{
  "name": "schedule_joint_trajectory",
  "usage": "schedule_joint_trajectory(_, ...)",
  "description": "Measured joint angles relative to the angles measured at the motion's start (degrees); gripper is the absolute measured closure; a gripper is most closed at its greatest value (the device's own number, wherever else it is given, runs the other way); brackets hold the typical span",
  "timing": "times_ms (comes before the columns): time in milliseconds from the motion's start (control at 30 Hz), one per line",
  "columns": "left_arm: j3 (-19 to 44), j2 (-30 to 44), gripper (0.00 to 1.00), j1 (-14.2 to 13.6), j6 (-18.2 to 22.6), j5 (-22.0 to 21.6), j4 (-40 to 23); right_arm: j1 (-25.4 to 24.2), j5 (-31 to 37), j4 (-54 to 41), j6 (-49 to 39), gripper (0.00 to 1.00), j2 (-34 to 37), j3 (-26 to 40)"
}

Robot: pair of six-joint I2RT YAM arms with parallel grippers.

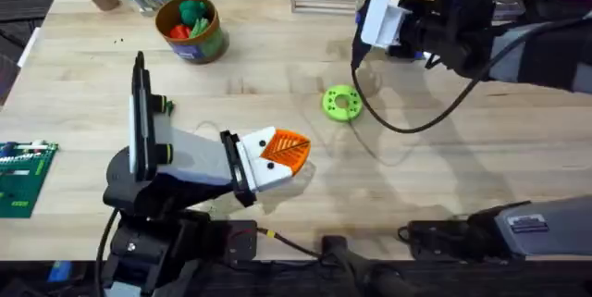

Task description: Pick up the gripper from the table and insert it into the empty holder that is missing its gripper. Then pick up a screw, insert it into the mounting hole, and use the screwdriver to tighten it. Finally, clean up the table by picking up the vegetable and placing it into the bucket.

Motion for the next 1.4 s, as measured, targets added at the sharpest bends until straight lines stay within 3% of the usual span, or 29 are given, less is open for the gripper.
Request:
schedule_joint_trajectory(500,0.0,0.0,0.997,0.0,0.0,0.0,0.0,0.2,-3.1,-0.7,-2.4,0.964,5.2,1.3)
schedule_joint_trajectory(833,0.0,0.0,0.997,0.0,0.0,-0.3,0.0,1.8,-3.2,-8.6,-2.4,0.517,5.6,1.4)
schedule_joint_trajectory(933,0.0,0.0,0.997,0.0,0.0,-0.5,0.1,2.1,-3.3,-8.4,-2.1,0.128,5.7,1.4)
schedule_joint_trajectory(967,0.0,0.0,0.997,0.0,0.0,-0.5,0.1,2.2,-3.3,-8.0,-2.3,0.045,5.6,1.6)
schedule_joint_trajectory(1400,0.0,0.0,0.997,0.0,0.0,-1.1,0.2,2.4,-3.4,-8.3,-2.1,0.014,5.5,1.9)
